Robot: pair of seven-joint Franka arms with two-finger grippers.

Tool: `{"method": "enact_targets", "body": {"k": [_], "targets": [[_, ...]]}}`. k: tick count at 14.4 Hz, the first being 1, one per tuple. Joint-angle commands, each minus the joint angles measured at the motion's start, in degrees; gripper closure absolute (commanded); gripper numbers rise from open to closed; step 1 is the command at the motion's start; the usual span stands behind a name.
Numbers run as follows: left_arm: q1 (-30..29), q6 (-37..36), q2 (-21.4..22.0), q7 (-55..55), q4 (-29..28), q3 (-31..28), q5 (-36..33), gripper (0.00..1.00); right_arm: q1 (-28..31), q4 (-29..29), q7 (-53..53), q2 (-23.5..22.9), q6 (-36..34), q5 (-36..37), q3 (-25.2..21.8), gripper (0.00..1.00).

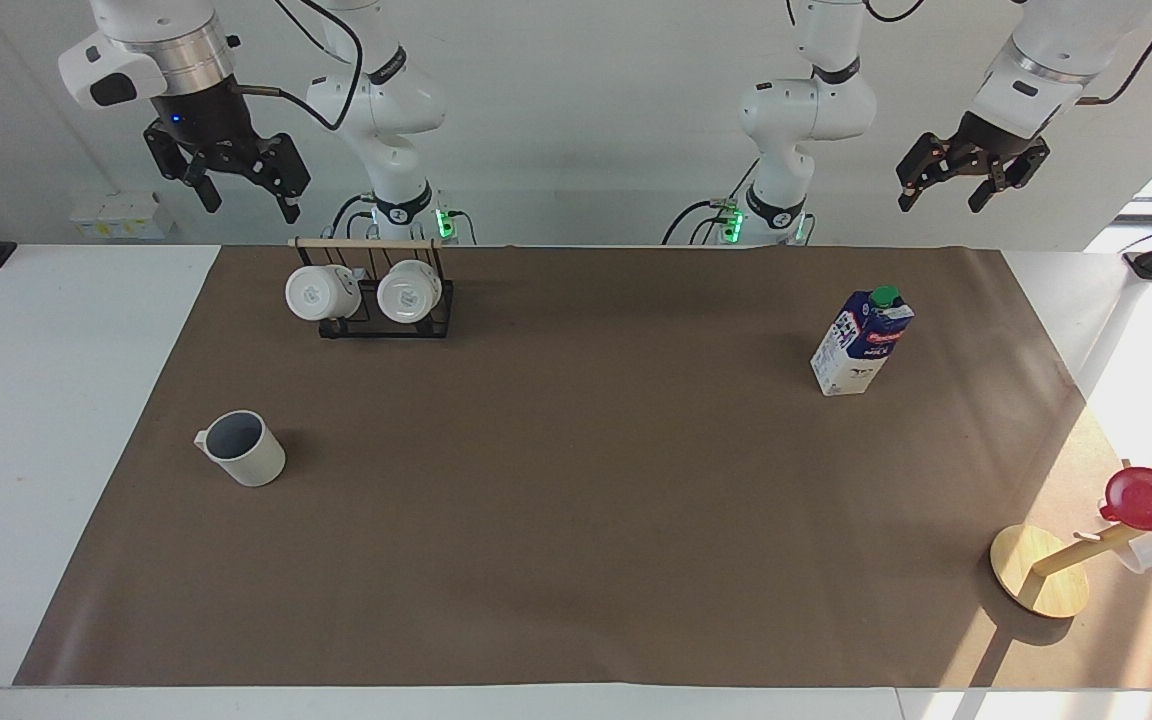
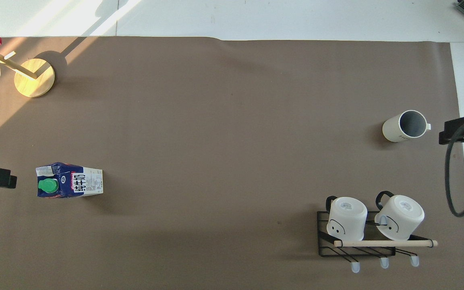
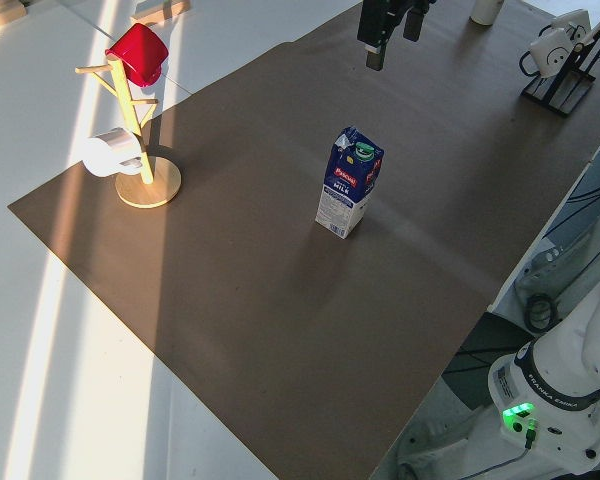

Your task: Place cup and milk on table

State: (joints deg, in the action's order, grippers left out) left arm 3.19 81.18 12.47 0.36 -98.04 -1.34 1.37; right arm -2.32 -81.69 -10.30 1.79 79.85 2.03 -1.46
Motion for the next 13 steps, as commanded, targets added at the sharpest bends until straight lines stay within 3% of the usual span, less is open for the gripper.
{"method": "enact_targets", "body": {"k": [1, 8, 13], "targets": [[-0.4, -1.5, -0.4, -0.3, 1.3, 0.5, -0.5, 0.0, 0.8, -1.4, 0.9, 1.2, 0.2, -1.2, 0.3, 0.0], [-0.8, -1.4, -0.4, -0.2, 1.3, 0.5, -0.5, 0.0, 4.2, -1.6, 1.6, 1.3, 0.7, -1.1, 0.0, 0.0], [-1.0, -1.2, -0.4, 0.3, 1.3, 0.5, -0.5, 0.0, 5.5, -6.2, 1.2, 1.0, 7.1, -1.1, -0.2, 0.0]]}}
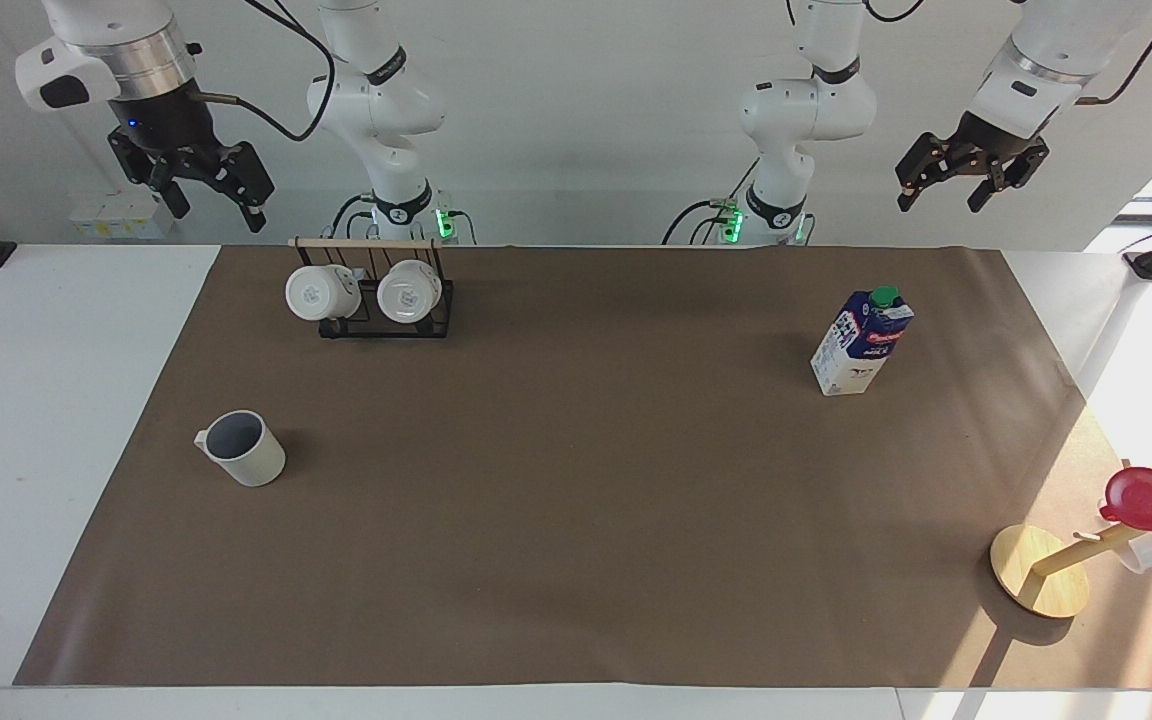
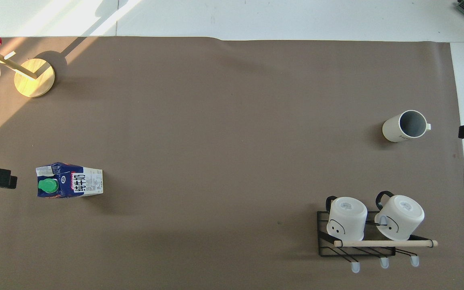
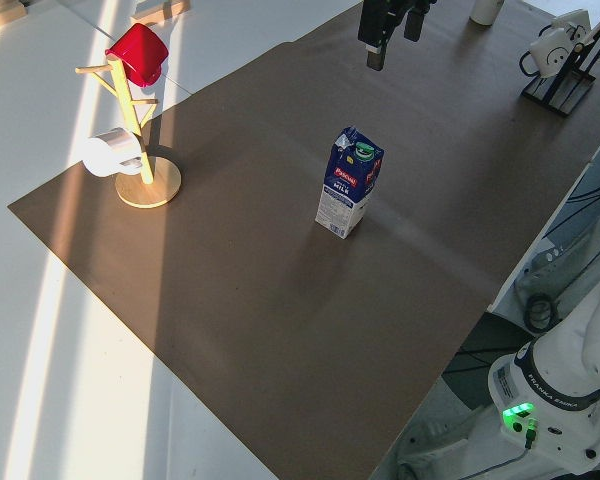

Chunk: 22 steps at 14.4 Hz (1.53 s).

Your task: Place cup and milk on table

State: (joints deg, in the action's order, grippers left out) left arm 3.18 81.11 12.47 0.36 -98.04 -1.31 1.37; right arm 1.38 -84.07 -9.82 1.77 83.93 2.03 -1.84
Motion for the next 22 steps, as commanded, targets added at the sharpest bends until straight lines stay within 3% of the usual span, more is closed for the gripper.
{"method": "enact_targets", "body": {"k": [1, 6, 9, 14, 22], "targets": [[-1.0, -0.9, -0.4, 0.3, 1.3, 0.4, -0.5, 0.0, 2.1, -5.8, 0.7, 1.2, 5.7, -1.1, 0.2, 0.0], [-0.7, -0.2, -0.3, 0.3, 0.8, 0.5, -0.5, 0.0, 3.1, -17.6, 1.3, 1.1, 15.6, -1.0, 0.2, 0.0], [-0.6, 1.9, 0.6, 0.3, -1.2, 0.5, -0.5, 0.0, 3.9, -23.5, 2.0, -0.1, 25.0, -0.9, 0.2, 0.0], [-0.2, 6.4, 2.5, 0.4, -6.8, 0.4, -0.6, 0.0, 4.0, -23.7, 7.4, -8.7, 36.0, -0.9, 0.2, 0.0], [-0.8, 19.2, 2.8, 3.4, -19.2, 0.4, -0.8, 0.0, 3.2, -23.7, 8.9, -13.2, 43.7, -0.3, 0.2, 0.0]]}}
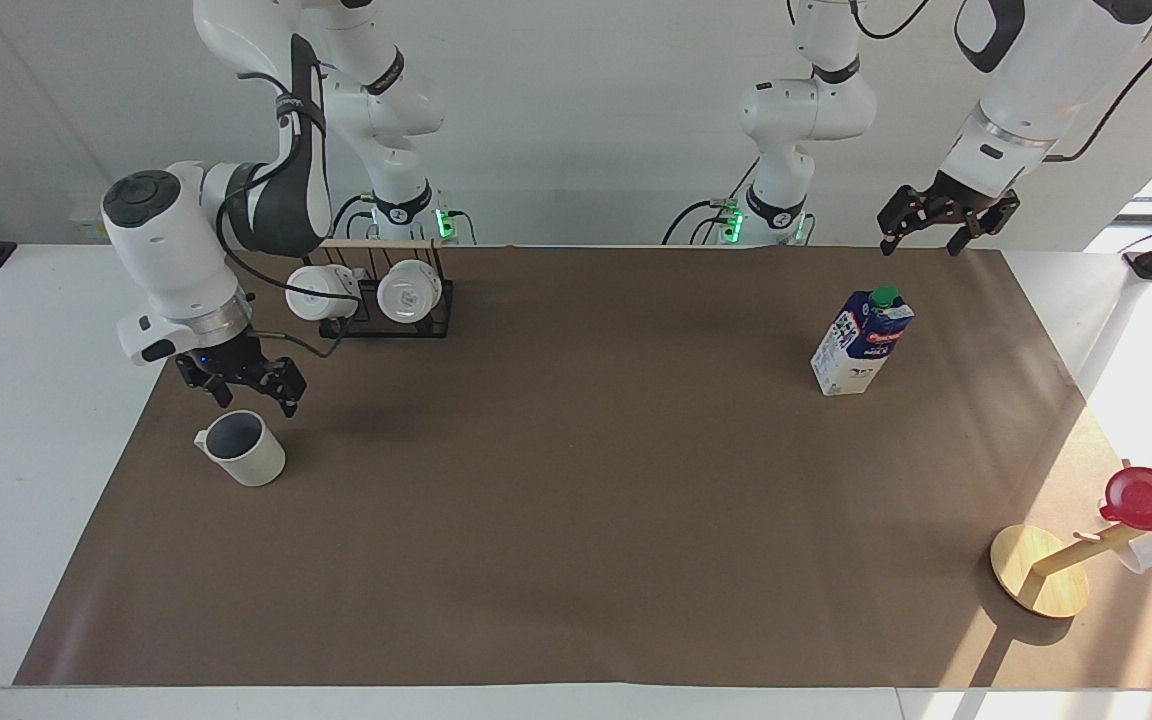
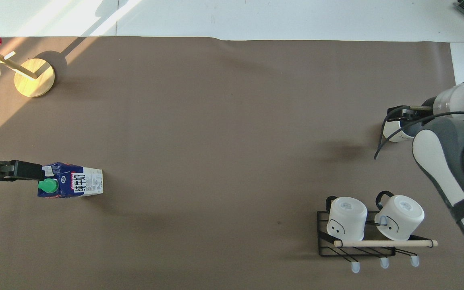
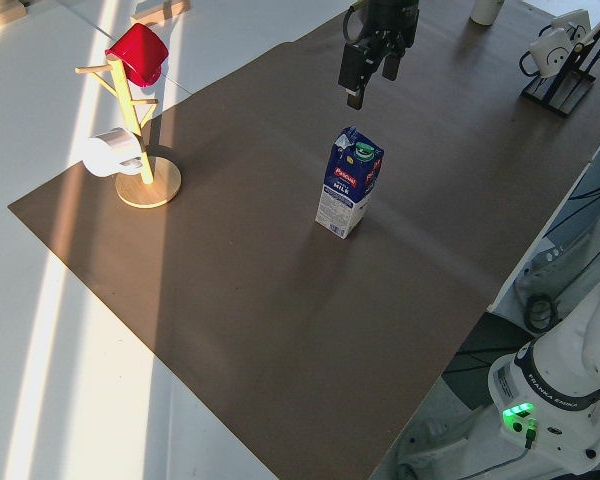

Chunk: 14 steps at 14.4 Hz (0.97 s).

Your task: Place cup and milk on table

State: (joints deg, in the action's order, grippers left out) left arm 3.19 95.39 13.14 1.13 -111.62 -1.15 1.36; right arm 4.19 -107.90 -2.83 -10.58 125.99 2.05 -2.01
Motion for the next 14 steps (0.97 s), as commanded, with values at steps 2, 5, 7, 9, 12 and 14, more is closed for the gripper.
{"method": "enact_targets", "body": {"k": [2, 5, 7, 9, 12, 14], "targets": [[-0.9, 8.3, 2.2, 5.1, -8.3, 0.2, -0.7, 0.0, 1.0, 0.1, 3.5, -1.6, 2.3, -0.3, 0.3, 0.0], [-0.6, 11.4, 2.4, 5.1, -11.5, 0.3, -0.7, 0.0, 1.2, -0.1, 5.4, -2.7, 2.6, -0.3, 0.3, 0.0], [-0.8, 13.1, 3.1, 5.1, -14.4, 0.3, -0.7, 0.0, 1.1, -0.2, 5.4, -3.2, 4.1, -0.3, 0.3, 0.0], [-0.8, 15.0, 3.8, 5.1, -17.2, 0.3, -0.7, 0.0, 1.9, -0.4, 5.6, -3.8, 4.6, -0.3, 0.3, 0.0], [-0.9, 19.8, 4.0, 5.0, -21.4, 0.2, -0.7, 0.0, 2.2, -1.3, 6.3, -5.2, 7.9, -0.3, 0.3, 0.0], [-0.8, 20.8, 3.8, 4.6, -21.8, 0.3, -0.7, 0.0, 2.2, -1.4, 6.2, -5.5, 8.7, -0.3, 0.3, 0.0]]}}
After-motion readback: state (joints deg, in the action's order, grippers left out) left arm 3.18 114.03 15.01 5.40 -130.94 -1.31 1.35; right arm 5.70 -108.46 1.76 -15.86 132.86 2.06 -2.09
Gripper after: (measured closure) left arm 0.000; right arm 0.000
